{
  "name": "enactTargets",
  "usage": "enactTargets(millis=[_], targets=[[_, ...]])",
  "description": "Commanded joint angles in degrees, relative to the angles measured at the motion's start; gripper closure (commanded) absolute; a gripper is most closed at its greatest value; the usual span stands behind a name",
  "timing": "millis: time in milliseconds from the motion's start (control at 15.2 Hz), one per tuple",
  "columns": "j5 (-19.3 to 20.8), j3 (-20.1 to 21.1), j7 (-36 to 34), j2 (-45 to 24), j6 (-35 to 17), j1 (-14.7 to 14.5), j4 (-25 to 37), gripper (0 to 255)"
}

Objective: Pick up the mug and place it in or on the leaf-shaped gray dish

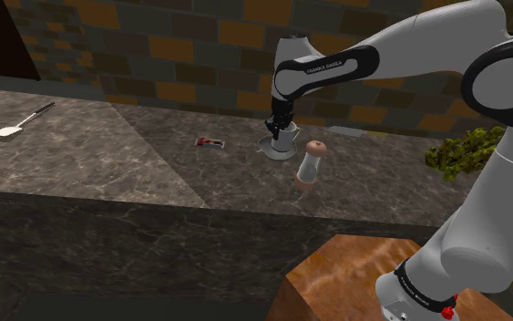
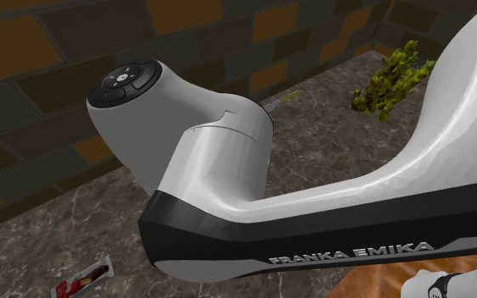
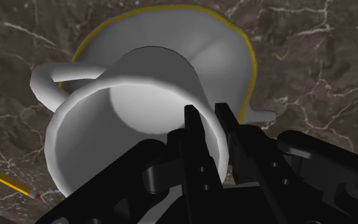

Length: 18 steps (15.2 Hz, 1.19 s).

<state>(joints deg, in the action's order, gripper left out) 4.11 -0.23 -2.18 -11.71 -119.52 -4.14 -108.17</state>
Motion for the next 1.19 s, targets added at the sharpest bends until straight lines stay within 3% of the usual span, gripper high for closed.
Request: enactTargets(millis=[0,66,132,462,726,1122], targets=[[0.0,0.0,0.0,0.01,-0.01,0.0,0.0,255],[0.0,0.0,0.0,0.01,-0.01,0.0,0.0,255],[0.0,0.0,0.0,0.01,-0.01,0.0,0.0,0],[0.0,0.0,-0.01,0.01,-0.01,0.0,0.0,0],[-0.19,0.17,0.13,2.18,6.72,-0.22,4.55,0],[-0.19,0.17,0.13,2.18,6.72,-0.22,4.55,0]])
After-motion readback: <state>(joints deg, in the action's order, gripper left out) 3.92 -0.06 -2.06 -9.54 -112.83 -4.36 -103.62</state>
